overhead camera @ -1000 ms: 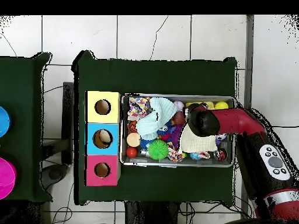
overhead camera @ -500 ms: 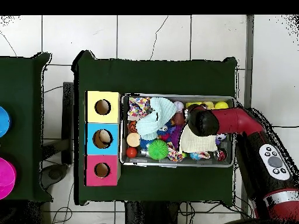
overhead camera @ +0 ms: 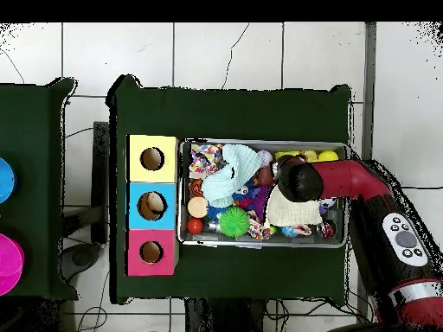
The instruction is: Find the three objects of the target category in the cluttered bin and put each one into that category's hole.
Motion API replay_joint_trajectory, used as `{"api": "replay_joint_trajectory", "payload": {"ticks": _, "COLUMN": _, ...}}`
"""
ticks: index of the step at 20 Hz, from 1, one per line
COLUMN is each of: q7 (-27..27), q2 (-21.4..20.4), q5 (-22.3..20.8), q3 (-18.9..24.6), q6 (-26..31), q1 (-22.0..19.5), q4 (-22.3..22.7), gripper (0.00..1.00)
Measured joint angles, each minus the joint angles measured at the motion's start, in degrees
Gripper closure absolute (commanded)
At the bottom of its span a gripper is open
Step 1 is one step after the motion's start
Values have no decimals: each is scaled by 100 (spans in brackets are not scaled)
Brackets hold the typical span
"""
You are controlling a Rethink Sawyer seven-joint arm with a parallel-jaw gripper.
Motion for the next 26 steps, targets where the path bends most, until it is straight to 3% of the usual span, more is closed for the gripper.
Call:
{"api": "replay_joint_trajectory", "payload": {"ticks": 9, "q7": 0, "q2": -85, "q5": 105, "q3": -22, "q6": 365, "q1": 114, "q4": 15, "gripper": 0}}
{"api": "replay_joint_trajectory", "payload": {"ticks": 26, "q7": 0, "q2": -366, "q5": 126, "q3": -107, "q6": 431, "q1": 213, "q4": 313, "gripper": 0}}
